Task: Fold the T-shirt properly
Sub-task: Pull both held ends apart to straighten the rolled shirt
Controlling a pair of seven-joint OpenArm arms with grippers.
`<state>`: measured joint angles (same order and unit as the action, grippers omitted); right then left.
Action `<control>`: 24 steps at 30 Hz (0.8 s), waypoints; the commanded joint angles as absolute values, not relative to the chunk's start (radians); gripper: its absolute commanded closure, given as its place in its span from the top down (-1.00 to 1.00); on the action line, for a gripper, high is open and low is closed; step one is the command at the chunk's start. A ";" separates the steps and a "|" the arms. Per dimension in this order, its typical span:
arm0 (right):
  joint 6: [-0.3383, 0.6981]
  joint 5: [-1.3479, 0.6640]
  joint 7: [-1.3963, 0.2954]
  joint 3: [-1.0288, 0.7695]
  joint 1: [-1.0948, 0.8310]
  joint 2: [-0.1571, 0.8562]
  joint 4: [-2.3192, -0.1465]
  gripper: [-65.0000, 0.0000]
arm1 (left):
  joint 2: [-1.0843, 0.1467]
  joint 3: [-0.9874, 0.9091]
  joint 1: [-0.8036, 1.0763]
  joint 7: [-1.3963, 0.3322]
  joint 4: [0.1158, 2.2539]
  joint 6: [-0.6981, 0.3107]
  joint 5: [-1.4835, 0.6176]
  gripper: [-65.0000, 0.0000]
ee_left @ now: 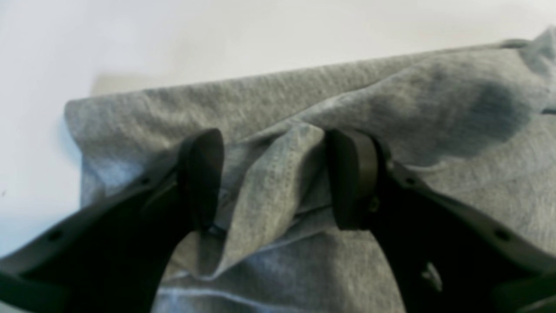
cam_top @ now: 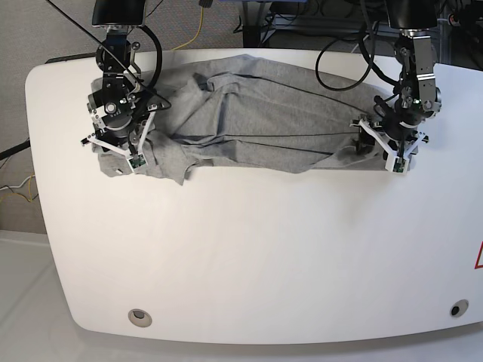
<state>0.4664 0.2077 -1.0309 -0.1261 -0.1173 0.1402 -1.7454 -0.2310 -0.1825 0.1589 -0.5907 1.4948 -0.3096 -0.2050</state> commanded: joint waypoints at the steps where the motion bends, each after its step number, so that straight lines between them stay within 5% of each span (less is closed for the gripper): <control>1: 0.481 0.188 -1.050 -0.122 -0.120 0.137 -1.794 -0.17 | -0.239 -0.183 0.173 -0.679 1.521 -0.298 -0.160 0.14; 24: 0.490 0.185 -1.053 -0.200 -0.101 0.163 -1.877 -0.17 | -0.239 -0.189 0.148 -0.730 1.664 -0.298 -0.159 0.14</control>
<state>0.4946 0.1768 -1.0588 -0.1932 -0.1165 0.1493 -1.8496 -0.2283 -0.1841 0.1604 -0.7448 1.6333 -0.3023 -0.1535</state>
